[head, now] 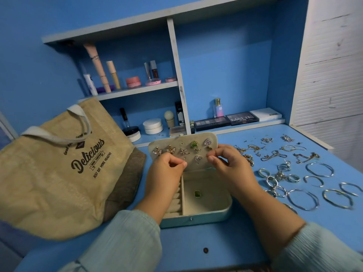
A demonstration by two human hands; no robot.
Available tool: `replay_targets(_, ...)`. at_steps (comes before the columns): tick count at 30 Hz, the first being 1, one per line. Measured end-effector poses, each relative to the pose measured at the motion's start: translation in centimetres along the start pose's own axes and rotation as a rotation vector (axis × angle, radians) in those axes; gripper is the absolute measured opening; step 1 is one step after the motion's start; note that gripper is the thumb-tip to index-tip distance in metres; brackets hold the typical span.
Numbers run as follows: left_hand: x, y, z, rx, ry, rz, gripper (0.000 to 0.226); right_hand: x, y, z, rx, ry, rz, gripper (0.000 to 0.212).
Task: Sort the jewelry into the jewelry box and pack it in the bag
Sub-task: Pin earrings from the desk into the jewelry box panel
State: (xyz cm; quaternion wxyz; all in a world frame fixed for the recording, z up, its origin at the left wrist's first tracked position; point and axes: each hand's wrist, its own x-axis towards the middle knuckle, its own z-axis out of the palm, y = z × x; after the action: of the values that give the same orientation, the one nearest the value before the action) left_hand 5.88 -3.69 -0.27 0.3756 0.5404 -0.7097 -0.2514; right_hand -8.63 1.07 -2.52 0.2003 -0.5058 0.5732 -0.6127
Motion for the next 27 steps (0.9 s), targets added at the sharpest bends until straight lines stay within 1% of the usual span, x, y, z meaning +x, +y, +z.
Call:
replay_targets(10,-0.55,-0.49,0.38,-0.064,0.012,0.023,0.014,-0.14,0.21,-0.09,-0.018,-0.011,-0.041,0.007)
replay_targets(18,-0.56,-0.39,0.49,-0.064,0.046,0.031,0.015,-0.07,0.28,-0.05,-0.016,-0.016,-0.045,0.008)
replay_targets(27,-0.49,-0.37,0.6,-0.077,0.069,0.03,0.013,0.06,0.45,0.01,0.002,0.011,-0.046,0.016)
